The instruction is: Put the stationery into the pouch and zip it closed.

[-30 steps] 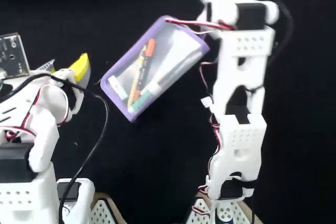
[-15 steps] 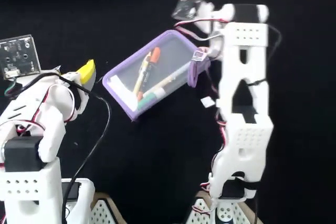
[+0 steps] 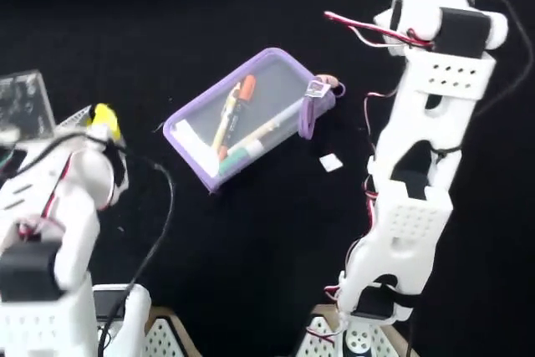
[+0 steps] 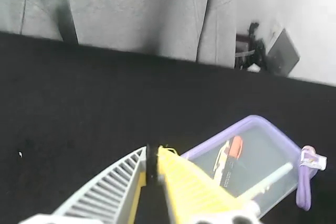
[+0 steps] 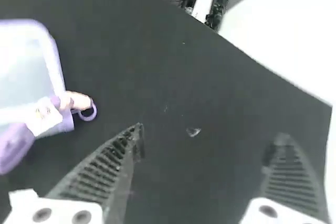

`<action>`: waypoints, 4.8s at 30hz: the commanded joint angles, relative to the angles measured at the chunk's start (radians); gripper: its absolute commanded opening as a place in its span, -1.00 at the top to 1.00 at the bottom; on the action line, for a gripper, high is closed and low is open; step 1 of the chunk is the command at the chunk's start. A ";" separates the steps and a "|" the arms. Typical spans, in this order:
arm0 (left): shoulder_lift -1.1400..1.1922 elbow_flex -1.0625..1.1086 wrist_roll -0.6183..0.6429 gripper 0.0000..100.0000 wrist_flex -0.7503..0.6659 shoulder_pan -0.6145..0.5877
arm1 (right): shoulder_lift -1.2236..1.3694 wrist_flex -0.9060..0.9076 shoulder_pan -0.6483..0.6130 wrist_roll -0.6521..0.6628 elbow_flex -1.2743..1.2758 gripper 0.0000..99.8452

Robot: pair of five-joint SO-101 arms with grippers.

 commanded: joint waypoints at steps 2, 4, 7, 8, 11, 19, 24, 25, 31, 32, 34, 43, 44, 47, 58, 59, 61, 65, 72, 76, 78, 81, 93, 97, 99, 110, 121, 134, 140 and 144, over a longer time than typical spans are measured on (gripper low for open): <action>-0.190 0.044 0.009 0.94 0.018 0.001 | -0.079 0.031 0.048 -0.190 -0.050 0.76; -0.313 0.108 0.009 0.94 0.018 0.001 | -0.079 0.031 0.063 -0.250 -0.048 0.89; -0.508 0.242 0.009 0.94 0.008 0.001 | -0.081 0.032 0.080 -0.339 -0.053 0.98; -0.577 0.285 0.008 0.94 0.006 0.001 | -0.081 0.032 0.084 -0.373 -0.051 0.97; -0.658 0.394 0.002 0.94 -0.008 -0.004 | -0.081 0.032 0.092 -0.457 -0.048 0.98; -0.652 0.509 0.009 0.94 0.023 -0.024 | -0.082 0.034 0.087 -0.493 -0.048 0.98; -0.647 0.581 0.009 0.94 0.081 -0.024 | -0.176 0.034 0.094 -0.493 0.022 0.98; -0.647 0.598 0.009 0.94 0.081 -0.024 | -0.211 0.034 0.091 -0.493 0.059 0.98; -0.647 0.733 0.008 0.94 0.081 -0.024 | -0.470 0.032 0.057 -0.489 0.354 0.98; -0.647 0.754 0.008 0.94 0.081 -0.024 | -0.515 0.031 0.055 -0.488 0.415 0.98; -0.647 0.797 0.008 0.94 0.080 -0.025 | -0.599 0.031 0.052 -0.493 0.538 0.98; -0.646 0.946 0.008 0.94 0.020 -0.145 | -1.021 -0.020 -0.068 -0.489 1.113 0.97; -0.646 0.958 0.008 0.94 0.021 -0.145 | -1.069 -0.026 -0.069 -0.491 1.167 0.97; -0.646 0.992 0.008 0.94 0.025 -0.145 | -1.211 -0.048 -0.071 -0.493 1.337 0.97; -0.644 0.990 0.006 0.94 0.153 -0.145 | -1.811 -0.308 -0.063 -0.462 2.091 0.97; -0.644 0.990 0.006 0.94 0.175 -0.145 | -1.868 -0.324 -0.063 -0.436 2.117 0.97; -0.644 0.980 0.003 0.94 0.187 -0.145 | -1.972 -0.336 -0.068 -0.399 2.160 0.97; -0.643 0.978 0.002 0.94 0.190 -0.147 | -2.114 -0.338 -0.066 -0.339 2.233 0.97; -0.643 0.983 0.005 0.94 0.186 -0.147 | -2.236 -0.374 -0.064 -0.265 2.382 0.97; -0.643 0.986 0.002 0.94 0.181 -0.147 | -2.301 -0.482 -0.064 -0.273 2.578 0.97; -0.643 0.986 0.000 0.94 0.181 -0.147 | -2.348 -0.522 -0.064 -0.273 2.687 0.98; -0.643 0.986 0.000 0.94 0.181 -0.145 | -2.445 -0.529 -0.064 -0.273 2.821 0.98; -0.643 0.987 0.000 0.94 0.181 -0.142 | -2.460 -0.483 -0.064 -0.265 3.065 0.97; -0.643 0.987 0.000 0.94 0.181 -0.142 | -2.462 -0.427 -0.064 -0.265 3.065 0.97; -0.643 0.987 0.000 0.94 0.181 -0.142 | -2.462 -0.430 -0.064 -0.265 3.065 0.97; -0.643 0.987 0.000 0.94 0.181 -0.142 | -2.462 -0.430 -0.064 -0.265 3.065 0.97; -0.643 0.987 0.000 0.94 0.181 -0.142 | -2.462 -0.430 -0.064 -0.265 3.065 0.97; -0.643 0.987 0.000 0.94 0.181 -0.142 | -2.462 -0.430 -0.064 -0.265 3.065 0.97; -0.643 0.987 0.000 0.94 0.180 -0.142 | -2.462 -0.430 -0.064 -0.265 3.065 0.97; -0.643 0.987 0.000 0.94 0.180 -0.142 | -2.462 -0.430 -0.064 -0.265 3.065 0.97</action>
